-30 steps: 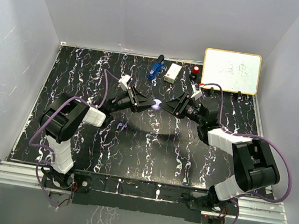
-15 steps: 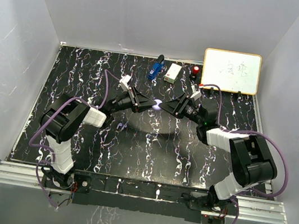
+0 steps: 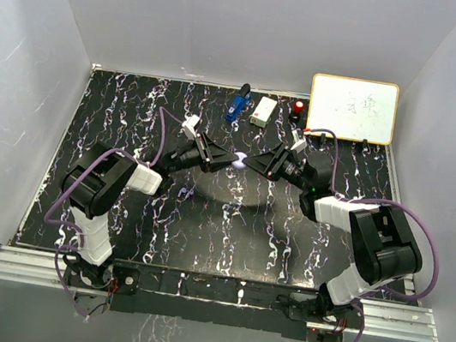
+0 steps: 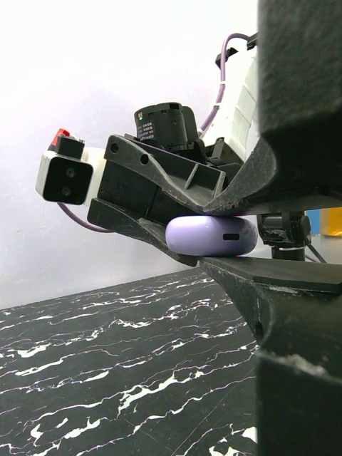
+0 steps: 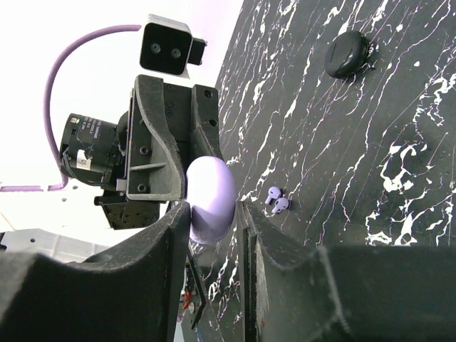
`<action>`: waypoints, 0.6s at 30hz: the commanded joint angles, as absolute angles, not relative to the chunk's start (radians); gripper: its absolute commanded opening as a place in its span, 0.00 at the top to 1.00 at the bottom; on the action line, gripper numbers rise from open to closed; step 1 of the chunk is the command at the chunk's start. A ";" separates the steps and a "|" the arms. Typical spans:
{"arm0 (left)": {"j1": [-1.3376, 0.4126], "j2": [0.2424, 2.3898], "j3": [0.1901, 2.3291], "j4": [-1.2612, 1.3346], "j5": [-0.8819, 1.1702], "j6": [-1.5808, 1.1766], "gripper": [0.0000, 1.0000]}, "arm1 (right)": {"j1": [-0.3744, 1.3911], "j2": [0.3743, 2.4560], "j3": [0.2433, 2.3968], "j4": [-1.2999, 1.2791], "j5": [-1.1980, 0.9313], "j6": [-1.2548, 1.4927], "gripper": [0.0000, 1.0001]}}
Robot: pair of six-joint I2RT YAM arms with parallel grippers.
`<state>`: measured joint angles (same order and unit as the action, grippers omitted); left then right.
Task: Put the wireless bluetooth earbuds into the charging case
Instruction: Open the charging case.
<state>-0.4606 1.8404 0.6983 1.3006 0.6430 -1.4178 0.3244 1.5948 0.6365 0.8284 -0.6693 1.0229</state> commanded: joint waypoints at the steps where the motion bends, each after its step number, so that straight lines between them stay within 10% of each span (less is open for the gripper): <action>1: -0.468 1.796 0.693 1.366 0.645 -1.416 1.00 | 0.314 1.597 0.619 0.905 -0.675 1.026 0.70; 18: -0.469 1.808 0.705 1.388 0.649 -1.432 1.00 | 0.311 1.621 0.614 0.963 -0.699 1.053 0.71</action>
<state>-0.4622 1.8404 0.6933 1.3014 0.6426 -1.4235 0.3176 1.6119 0.6235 0.8787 -0.6857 1.0473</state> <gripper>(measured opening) 0.237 0.281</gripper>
